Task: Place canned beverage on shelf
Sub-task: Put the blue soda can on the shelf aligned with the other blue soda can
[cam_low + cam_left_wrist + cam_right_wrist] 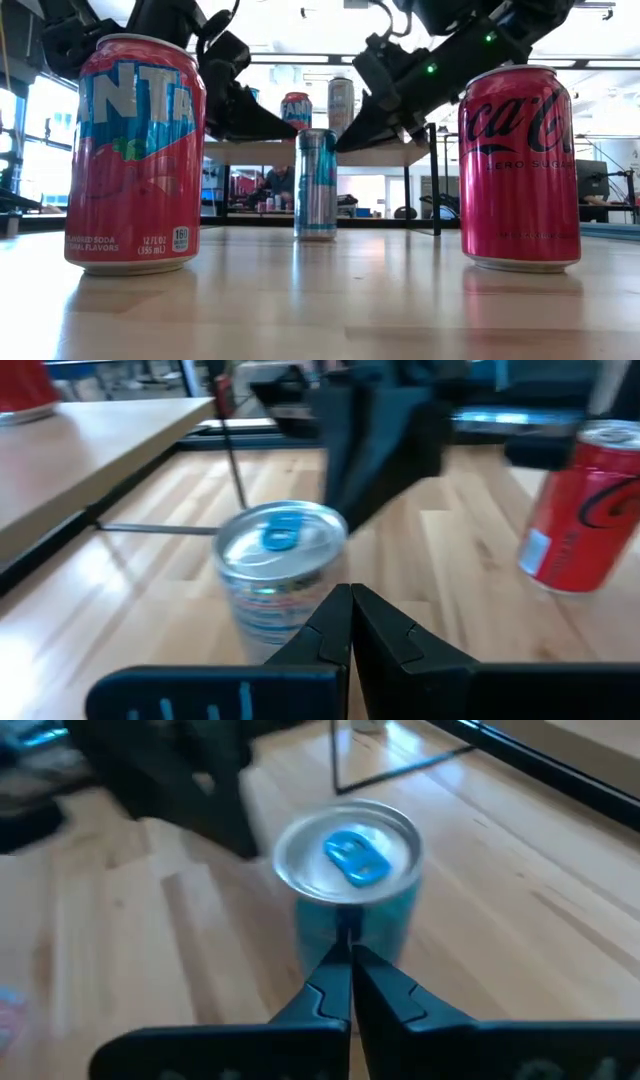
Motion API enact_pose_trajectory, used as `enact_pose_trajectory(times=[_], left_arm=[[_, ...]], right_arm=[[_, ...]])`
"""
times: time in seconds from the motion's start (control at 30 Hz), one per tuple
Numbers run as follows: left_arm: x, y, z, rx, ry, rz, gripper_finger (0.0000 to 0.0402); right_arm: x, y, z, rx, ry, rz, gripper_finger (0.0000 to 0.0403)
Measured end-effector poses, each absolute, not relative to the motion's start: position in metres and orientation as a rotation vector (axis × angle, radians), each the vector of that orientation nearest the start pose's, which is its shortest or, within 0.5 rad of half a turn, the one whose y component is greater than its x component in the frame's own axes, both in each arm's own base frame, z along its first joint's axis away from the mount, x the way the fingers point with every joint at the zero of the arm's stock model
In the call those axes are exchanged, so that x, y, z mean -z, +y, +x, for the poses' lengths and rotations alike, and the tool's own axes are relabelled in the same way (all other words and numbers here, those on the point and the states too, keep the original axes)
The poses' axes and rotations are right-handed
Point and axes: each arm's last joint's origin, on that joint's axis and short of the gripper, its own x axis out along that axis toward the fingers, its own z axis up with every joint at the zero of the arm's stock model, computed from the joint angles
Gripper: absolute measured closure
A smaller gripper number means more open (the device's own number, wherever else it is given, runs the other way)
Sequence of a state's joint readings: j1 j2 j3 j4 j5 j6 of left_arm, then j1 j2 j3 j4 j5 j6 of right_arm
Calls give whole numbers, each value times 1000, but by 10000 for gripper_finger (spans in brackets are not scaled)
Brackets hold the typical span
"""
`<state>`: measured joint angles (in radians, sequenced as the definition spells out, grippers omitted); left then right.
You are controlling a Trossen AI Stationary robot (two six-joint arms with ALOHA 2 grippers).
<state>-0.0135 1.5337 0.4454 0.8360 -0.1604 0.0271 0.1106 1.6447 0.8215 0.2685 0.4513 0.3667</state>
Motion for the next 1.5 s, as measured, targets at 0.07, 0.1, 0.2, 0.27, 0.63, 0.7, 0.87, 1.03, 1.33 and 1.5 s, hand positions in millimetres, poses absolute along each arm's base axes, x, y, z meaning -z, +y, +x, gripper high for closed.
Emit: enact_pose_trajectory(times=[0.07,0.1,0.2,0.27,0.63,0.7,0.87,1.03,1.33,1.5], left_arm=[[-154,2,270,-171,254,53,401],[-154,2,270,-183,254,55,401],[-154,7,270,-240,254,58,401],[-154,13,269,-284,255,57,401],[-151,9,263,-41,365,-2,401],[-156,9,269,-50,270,-58,401],[-140,13,275,-184,256,-113,402],[-130,22,276,-274,261,-125,402],[-137,38,263,-355,243,-106,402],[-150,40,243,-366,234,-107,402]], right_arm=[[-180,28,330,398,457,200,403],[-180,29,330,392,460,198,403],[-182,31,327,404,510,174,403],[-188,29,326,459,528,158,403],[-180,8,333,579,565,146,403],[-176,5,337,553,562,153,403],[-172,4,341,518,547,172,403],[-171,9,340,526,545,184,403],[-172,25,341,453,542,212,403],[-175,30,336,438,579,145,403]])
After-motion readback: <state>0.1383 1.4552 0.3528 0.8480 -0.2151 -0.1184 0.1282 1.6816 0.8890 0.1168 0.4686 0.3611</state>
